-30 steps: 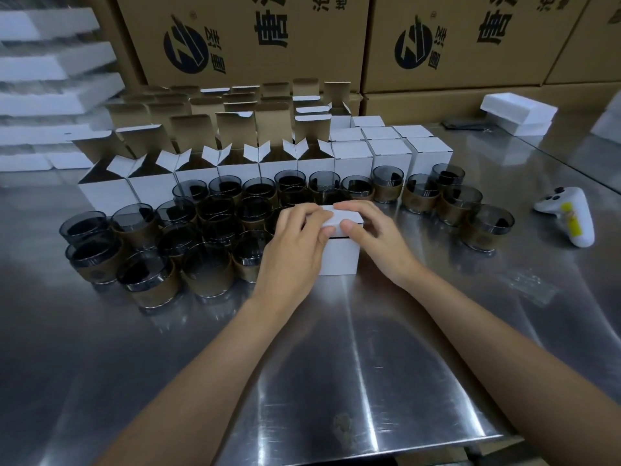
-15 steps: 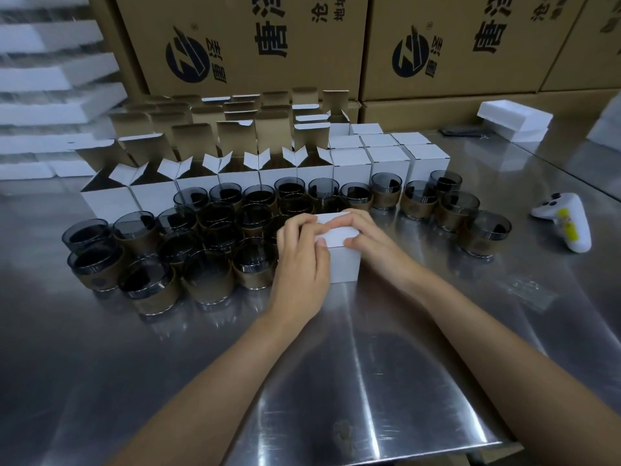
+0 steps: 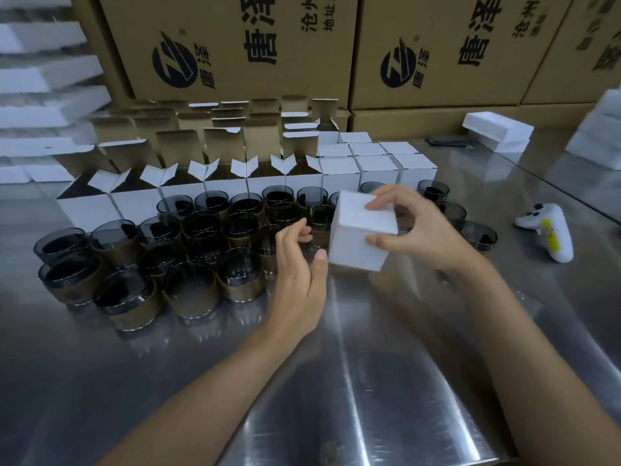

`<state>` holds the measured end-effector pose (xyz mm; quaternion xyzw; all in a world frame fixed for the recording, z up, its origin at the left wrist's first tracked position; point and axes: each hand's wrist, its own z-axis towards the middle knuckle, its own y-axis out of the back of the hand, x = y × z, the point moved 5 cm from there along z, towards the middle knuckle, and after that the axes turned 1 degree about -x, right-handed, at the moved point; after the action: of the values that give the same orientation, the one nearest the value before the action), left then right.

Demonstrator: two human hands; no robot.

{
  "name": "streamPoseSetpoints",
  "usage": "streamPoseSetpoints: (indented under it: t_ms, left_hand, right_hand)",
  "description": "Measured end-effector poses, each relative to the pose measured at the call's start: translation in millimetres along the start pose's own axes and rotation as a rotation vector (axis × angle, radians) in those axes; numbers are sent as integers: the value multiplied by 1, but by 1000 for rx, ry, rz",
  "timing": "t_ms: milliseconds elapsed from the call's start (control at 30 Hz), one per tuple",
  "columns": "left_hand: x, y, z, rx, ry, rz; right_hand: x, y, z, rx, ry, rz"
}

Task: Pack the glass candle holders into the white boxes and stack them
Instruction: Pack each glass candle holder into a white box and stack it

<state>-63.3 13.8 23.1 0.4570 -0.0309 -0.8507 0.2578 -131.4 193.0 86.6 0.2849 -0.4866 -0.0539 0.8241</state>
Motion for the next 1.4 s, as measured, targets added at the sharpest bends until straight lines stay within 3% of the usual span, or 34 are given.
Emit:
streamPoseSetpoints:
  t_ms: [133, 267, 433, 633, 767, 1033, 1400]
  left_hand:
    - [2, -13, 10, 130, -78, 117]
    - [0, -36, 19, 337, -209, 275]
    - [15, -56, 35, 504, -99, 284]
    - [25, -60, 41, 466, -36, 237]
    - [29, -62, 44, 454, -16, 232]
    - [37, -65, 49, 475, 25, 229]
    - [39, -65, 51, 480, 37, 199]
  right_hand:
    - [-7, 26, 12, -175, -65, 84]
    - [-10, 54, 52, -293, -95, 1]
    - [-11, 61, 151, -133, -82, -402]
    - [-32, 46, 239, -32, 83, -703]
    - [-48, 39, 269, -93, 121, -663]
    - [-85, 13, 296, -42, 96, -549]
    - [-116, -8, 305, 173, 15, -664]
